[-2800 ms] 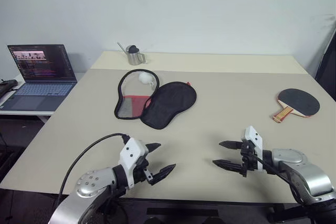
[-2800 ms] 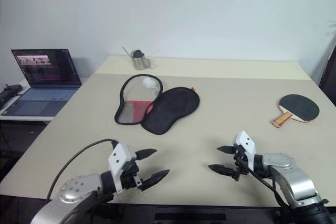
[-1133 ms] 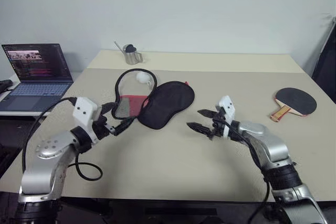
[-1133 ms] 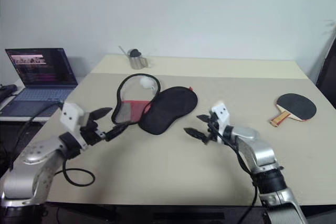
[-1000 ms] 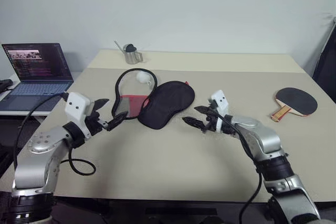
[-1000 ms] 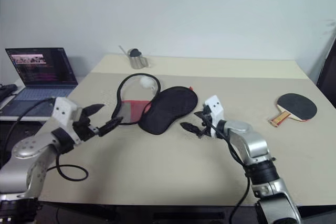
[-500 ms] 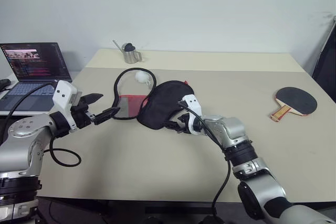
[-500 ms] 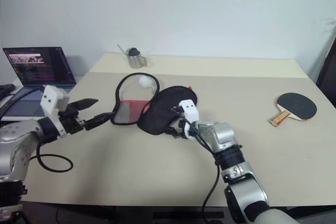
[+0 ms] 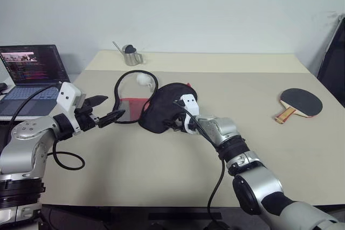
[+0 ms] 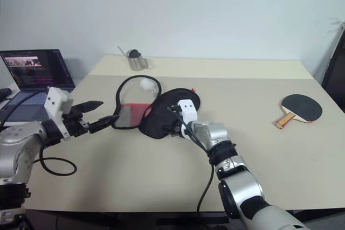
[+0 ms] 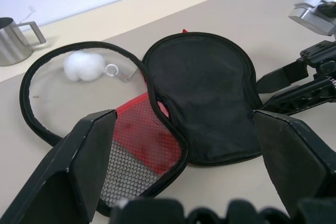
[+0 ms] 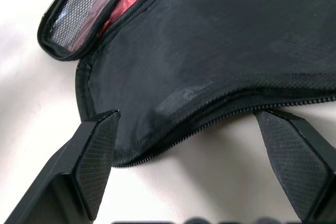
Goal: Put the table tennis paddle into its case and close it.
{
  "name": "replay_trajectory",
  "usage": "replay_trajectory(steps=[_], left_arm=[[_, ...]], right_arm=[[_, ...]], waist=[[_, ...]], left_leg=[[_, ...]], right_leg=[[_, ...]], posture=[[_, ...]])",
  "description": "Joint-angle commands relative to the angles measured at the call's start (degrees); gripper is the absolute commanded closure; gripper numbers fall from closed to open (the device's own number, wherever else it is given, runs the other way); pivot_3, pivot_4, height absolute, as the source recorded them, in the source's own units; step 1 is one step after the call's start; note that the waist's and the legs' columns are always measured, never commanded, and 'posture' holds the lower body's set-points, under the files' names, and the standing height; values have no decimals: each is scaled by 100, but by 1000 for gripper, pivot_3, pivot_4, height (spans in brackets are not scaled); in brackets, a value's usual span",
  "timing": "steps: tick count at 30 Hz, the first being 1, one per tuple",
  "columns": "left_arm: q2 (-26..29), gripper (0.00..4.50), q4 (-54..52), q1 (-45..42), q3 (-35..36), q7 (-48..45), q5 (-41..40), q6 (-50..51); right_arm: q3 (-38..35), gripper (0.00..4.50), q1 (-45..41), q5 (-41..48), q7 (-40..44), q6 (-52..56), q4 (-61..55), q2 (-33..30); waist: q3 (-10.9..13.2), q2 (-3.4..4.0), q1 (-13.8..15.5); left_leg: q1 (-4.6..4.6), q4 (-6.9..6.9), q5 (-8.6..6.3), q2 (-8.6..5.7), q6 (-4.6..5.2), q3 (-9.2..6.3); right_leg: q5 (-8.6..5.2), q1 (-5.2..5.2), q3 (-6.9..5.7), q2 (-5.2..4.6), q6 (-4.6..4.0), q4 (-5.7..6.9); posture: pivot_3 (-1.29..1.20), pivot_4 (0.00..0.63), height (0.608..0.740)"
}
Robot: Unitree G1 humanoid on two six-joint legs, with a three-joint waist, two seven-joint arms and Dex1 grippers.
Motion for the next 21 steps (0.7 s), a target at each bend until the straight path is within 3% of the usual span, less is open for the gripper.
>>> replay_trajectory(steps=[1, 2, 5, 16, 21], left_arm=[[25, 0, -53, -44, 29, -36, 40, -164], [22, 0, -48, -48, 21, -33, 45, -177], [13, 0, -33, -40, -31, -46, 97, -252], [-25, 0, -223, -35, -153, -68, 142, -350], [-65, 0, -622, -17, -226, -92, 31, -226]], right_arm=[[-68, 37, -219, -72, -63, -206, 207, 151], [-65, 37, -245, -90, -73, -253, 259, 186], [-116, 614, -314, -115, -178, -365, 404, 289], [-139, 4458, -180, -74, -291, -57, 254, 499], [-133, 4458, 23, -34, -254, 224, -170, 331]], waist=[[0, 0, -4], [0, 0, -8], [0, 0, -13], [1, 1, -12], [1, 1, -11]], left_leg=[[0, 0, 0, 0, 0, 0], [1, 0, 0, 0, 0, 0], [1, -1, 0, 1, 0, 0], [-1, -4, 0, 0, 0, 0], [-2, -4, 0, 0, 0, -1]], right_leg=[[0, 0, 0, 0, 0, 1], [0, 0, 0, 0, 0, 1], [0, 0, 0, 0, 0, 1], [0, -2, 0, -2, 0, -2], [0, -1, -1, -2, 0, -3]], posture=[[0, 150, 740], [0, 150, 740], [0, 150, 740], [0, 150, 740], [0, 150, 740]])
